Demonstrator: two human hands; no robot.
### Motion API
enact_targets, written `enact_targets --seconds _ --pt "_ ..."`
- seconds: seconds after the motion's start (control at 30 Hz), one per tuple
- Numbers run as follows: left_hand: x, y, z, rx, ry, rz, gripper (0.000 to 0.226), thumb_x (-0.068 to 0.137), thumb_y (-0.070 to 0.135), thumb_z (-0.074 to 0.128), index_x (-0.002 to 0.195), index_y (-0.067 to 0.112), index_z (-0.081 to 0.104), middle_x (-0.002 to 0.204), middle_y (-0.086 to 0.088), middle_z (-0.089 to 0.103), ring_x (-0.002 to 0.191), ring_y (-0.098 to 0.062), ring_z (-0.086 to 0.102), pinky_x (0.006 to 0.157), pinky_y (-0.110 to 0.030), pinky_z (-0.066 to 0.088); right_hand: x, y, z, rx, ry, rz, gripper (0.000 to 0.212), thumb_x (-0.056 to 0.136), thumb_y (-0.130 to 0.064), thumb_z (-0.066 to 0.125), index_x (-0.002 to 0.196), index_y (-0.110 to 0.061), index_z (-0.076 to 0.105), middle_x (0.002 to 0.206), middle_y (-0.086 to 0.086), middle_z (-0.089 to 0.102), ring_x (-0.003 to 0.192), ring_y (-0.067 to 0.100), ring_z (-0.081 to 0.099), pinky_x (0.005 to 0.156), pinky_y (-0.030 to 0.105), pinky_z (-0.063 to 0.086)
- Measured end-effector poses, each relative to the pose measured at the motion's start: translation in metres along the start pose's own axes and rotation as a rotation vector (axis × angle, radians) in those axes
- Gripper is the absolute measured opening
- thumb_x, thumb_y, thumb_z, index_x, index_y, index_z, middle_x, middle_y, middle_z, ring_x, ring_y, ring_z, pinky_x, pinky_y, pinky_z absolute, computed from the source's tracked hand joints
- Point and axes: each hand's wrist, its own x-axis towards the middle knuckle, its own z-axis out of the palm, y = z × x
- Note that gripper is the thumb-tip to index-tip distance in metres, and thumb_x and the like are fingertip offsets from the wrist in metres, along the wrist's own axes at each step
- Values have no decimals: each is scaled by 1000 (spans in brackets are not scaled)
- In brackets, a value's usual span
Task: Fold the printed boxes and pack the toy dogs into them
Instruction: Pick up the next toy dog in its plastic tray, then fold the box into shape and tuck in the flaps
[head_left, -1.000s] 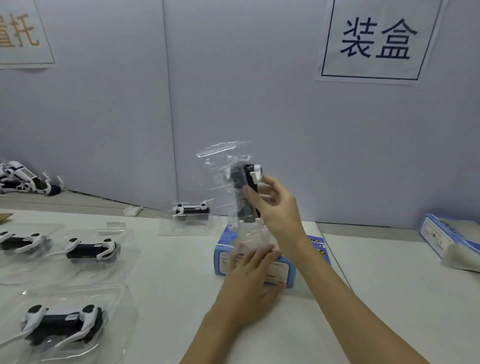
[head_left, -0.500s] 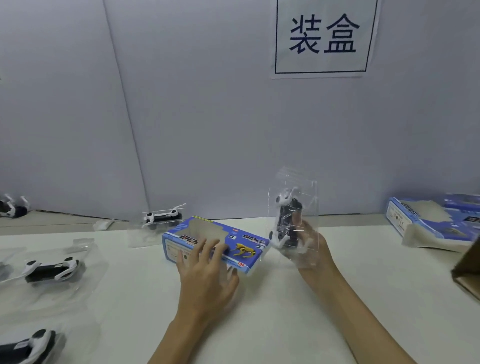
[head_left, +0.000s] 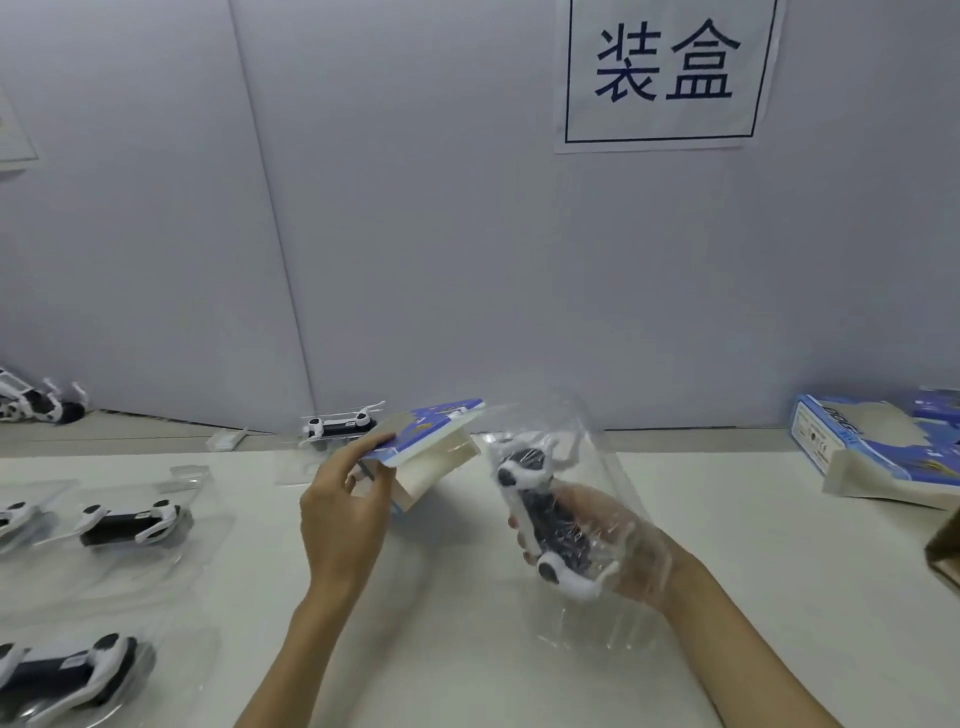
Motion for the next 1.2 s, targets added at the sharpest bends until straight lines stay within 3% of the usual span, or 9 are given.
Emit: enact_targets --seconds 0.07,0.17,0.23,0.4,0.5,0.63,0.8,0.9,1.2 --pt "1 4 -1 -4 -3 -1 29 98 22 67 107 48 75 108 12 75 94 -15 71 77 -30 59 -4 -3 5 47 -90 -3 34 110 -14 43 138 -11 61 129 10 69 112 18 70 87 31 58" --pt "-1 12 -2 4 -40 37 20 94 48 64 101 66 68 101 12 74 81 -13 70 64 -7 48 -10 -6 19 -73 -123 -93 40 88 -53 76 125 -39 73 124 -9 74 113 5 70 85 19 57" --pt "-3 13 -1 18 -84 101 28 95 43 66 103 70 65 104 17 75 87 -9 71 68 -8 50 -9 -11 31 -167 -53 -188 58 72 -62 86 120 -33 76 122 -2 76 110 13 73 82 22 58" --pt "-11 15 1 150 -169 215 45 87 26 60 123 51 67 116 28 71 106 -5 68 89 -37 60 0 -8 27 -311 199 -332 46 86 -42 83 129 -36 68 112 1 78 105 22 75 95 42 56" --pt "-15 14 2 238 -182 281 48 85 19 59 128 37 72 122 21 71 112 -6 65 90 -42 59 3 -6 28 -395 317 -404 42 84 -36 85 122 -42 68 103 -1 76 89 17 76 71 30 59" --pt "-18 13 3 323 -181 398 48 88 3 73 133 20 71 134 14 68 126 -16 64 97 -38 57 6 -1 31 -560 475 -538 49 81 -36 87 123 -47 65 104 -12 72 88 6 69 74 17 53" --pt "-18 2 2 454 -180 468 59 86 -3 76 139 20 66 134 8 69 119 -17 69 80 -25 55 4 4 33 -879 637 -712 64 84 -52 79 143 -42 54 116 -24 61 101 2 61 72 17 51" --pt "-18 -4 5 490 -158 448 61 86 -7 74 139 22 67 121 8 75 98 -12 65 66 -7 37 4 5 31 -942 664 -725 68 86 -53 77 147 -39 51 118 -21 59 103 1 60 69 16 48" --pt "-18 -8 8 513 -124 506 47 93 8 56 136 21 68 128 9 72 108 -12 69 61 -20 46 5 8 29 -1022 735 -677 67 90 -50 75 150 -33 50 123 -14 61 106 11 60 83 35 55"
